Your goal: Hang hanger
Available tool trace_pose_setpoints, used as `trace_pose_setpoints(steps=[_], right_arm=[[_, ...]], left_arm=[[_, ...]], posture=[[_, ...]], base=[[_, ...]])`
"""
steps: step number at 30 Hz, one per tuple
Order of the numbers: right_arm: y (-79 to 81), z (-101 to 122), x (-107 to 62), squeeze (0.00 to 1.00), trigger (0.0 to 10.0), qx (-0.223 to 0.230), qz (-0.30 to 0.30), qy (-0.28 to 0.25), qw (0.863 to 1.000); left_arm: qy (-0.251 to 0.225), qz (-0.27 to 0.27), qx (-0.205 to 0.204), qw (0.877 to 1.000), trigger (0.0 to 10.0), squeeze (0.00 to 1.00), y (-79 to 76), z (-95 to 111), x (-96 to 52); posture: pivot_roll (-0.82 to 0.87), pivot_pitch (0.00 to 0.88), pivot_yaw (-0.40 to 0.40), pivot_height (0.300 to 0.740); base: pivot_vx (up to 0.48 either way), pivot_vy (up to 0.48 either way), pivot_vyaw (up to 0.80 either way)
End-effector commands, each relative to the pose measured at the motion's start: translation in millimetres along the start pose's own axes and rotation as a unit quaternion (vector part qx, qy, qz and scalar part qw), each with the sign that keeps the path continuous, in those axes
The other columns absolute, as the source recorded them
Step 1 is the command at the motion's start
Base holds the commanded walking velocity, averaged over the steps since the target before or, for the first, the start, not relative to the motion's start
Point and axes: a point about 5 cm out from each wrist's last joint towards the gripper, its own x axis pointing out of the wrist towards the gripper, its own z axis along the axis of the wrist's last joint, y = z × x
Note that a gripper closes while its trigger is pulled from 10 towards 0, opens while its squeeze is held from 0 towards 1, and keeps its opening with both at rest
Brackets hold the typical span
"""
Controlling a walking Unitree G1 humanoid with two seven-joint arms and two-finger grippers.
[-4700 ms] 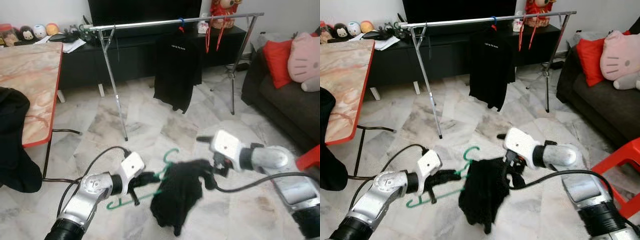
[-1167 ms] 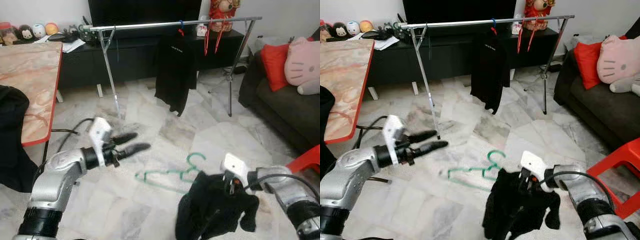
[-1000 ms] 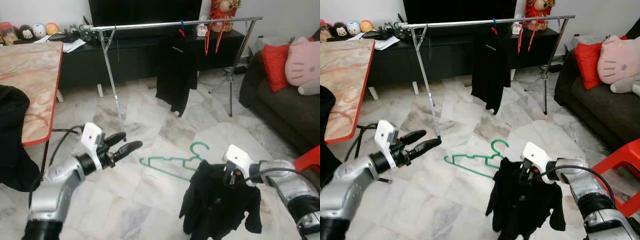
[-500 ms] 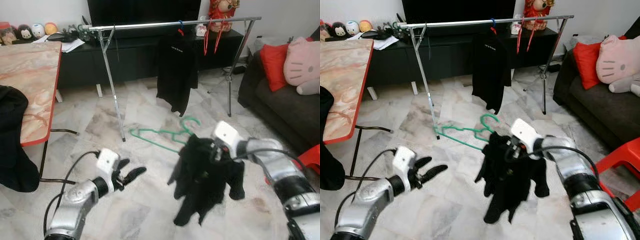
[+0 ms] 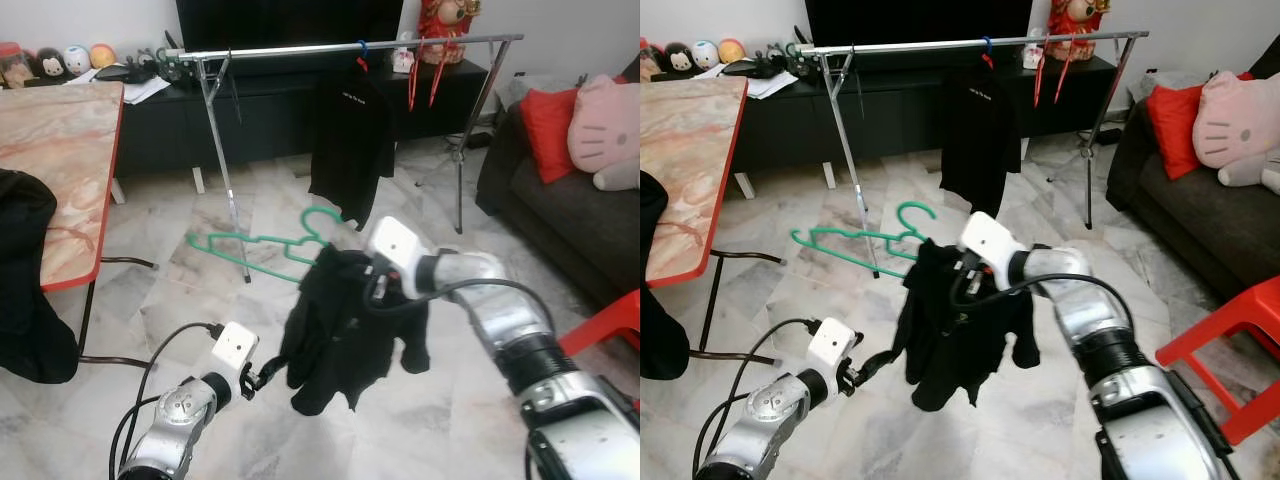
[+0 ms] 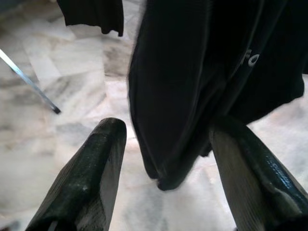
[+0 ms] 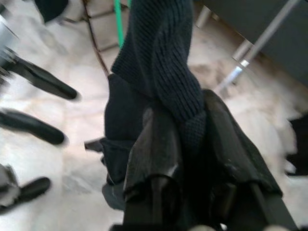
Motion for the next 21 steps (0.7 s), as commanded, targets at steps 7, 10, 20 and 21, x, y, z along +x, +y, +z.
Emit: trace_pose_setpoints(steps=[7,10,20,21], right_arm=[[10.8,26,11.2,0.0,0.0,-0.013,0.011,-0.033,0.999],[19.2,38,18.9,0.0,0.0,-0.005,0.016,-0.056,0.998],[29.5,51,24.0,0.0,0.0,-0.006,0.031,-0.071,0.997],[29.8,51,23.2,0.0,0.0,-0.009,0.033,-0.07,0.997]], left_arm=[[0.007,0.01,0.042,0.999,10.0,0.0,-3.0,-4,4.9],[0.016,0.015,0.047,0.999,10.0,0.0,-3.6,-10,5.4],[0.038,0.053,0.078,0.995,10.0,0.0,-0.5,-17,8.0],[0.038,0.06,0.079,0.994,10.0,0.0,1.2,-17,7.9]], posture=[[-0.01,0.0,-0.106,0.74],[-0.02,0.0,-0.103,0.74],[-0.02,0.0,-0.104,0.74],[-0.02,0.0,-0.108,0.74]], base=[[0.0,0.0,0.0],[0.0,0.0,0.0],[0.0,0.0,0.0],[0.0,0.0,0.0]])
